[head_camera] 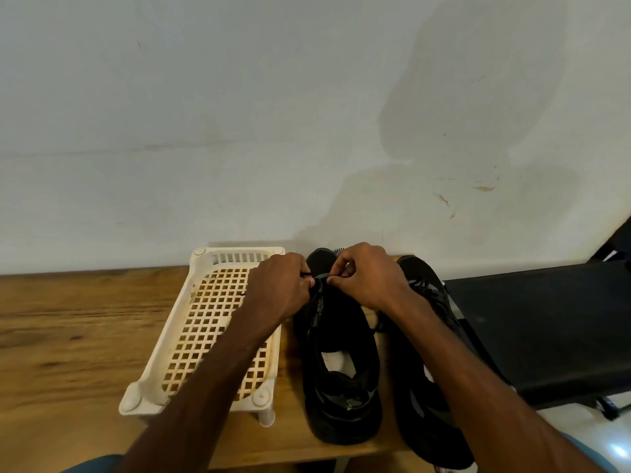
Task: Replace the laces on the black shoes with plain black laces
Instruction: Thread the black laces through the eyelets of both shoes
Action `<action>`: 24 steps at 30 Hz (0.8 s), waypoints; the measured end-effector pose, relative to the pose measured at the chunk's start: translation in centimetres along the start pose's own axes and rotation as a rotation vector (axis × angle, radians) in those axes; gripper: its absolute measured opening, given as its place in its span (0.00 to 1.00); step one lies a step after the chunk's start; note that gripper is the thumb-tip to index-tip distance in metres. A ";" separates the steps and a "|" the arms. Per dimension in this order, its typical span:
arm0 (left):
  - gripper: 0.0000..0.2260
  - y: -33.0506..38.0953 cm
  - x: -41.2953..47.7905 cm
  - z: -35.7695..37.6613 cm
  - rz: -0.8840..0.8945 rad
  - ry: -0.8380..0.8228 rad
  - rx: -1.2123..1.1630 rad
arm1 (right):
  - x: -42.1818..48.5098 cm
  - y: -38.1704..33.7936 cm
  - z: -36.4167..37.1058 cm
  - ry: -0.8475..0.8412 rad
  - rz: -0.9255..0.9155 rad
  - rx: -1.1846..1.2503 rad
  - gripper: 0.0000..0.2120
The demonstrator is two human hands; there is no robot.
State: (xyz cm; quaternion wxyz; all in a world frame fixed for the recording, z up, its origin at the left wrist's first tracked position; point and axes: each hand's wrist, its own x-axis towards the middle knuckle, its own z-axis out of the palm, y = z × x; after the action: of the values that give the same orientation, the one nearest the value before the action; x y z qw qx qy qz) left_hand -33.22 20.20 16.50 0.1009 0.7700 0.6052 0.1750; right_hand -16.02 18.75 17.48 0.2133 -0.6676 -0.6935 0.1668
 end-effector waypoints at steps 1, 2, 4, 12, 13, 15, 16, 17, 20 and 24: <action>0.08 0.0 -0.1 0.0 -0.006 -0.007 0.008 | 0.2 0.0 -0.3 -0.039 0.003 -0.001 0.04; 0.08 0.0 -0.1 0.1 -0.011 -0.006 0.012 | 0.4 0.1 -0.6 -0.083 0.010 0.011 0.04; 0.08 0.1 -0.1 0.3 -0.015 0.002 0.023 | 0.8 0.4 -1.4 -0.182 0.029 0.109 0.05; 0.10 -0.2 -0.2 0.5 -0.026 0.002 0.033 | 1.1 0.3 -4.9 -0.036 -0.033 1.363 0.12; 0.11 -0.3 -0.2 0.5 -0.029 -0.007 0.044 | 1.0 0.2 -4.7 -0.022 -0.026 1.353 0.11; 0.13 -0.6 -0.2 0.4 -0.039 -0.033 -0.005 | 0.8 0.2 -3.9 0.028 0.018 1.121 0.08; 0.12 -0.7 -0.1 0.2 -0.045 -0.045 -0.080 | 0.6 0.2 -3.4 0.056 0.027 0.958 0.08; 0.11 -0.9 0.0 -0.1 -0.057 -0.051 -0.177 | 0.5 0.3 -3.0 0.078 0.020 0.807 0.10; 0.08 -1.2 0.1 -1.9 -0.098 -0.018 -0.452 | 0.3 0.5 -2.5 0.089 -0.034 0.532 0.10; 0.10 -1.5 0.2 -4.2 -0.114 0.211 -0.815 | 0.1 1.3 -3.3 0.153 -0.045 0.224 0.09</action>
State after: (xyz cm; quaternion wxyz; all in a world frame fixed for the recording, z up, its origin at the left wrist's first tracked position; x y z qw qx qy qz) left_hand -36.19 20.56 19.82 0.3441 0.6102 0.5352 0.4721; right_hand -13.23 18.76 19.61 0.3423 -0.6348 -0.6670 0.1872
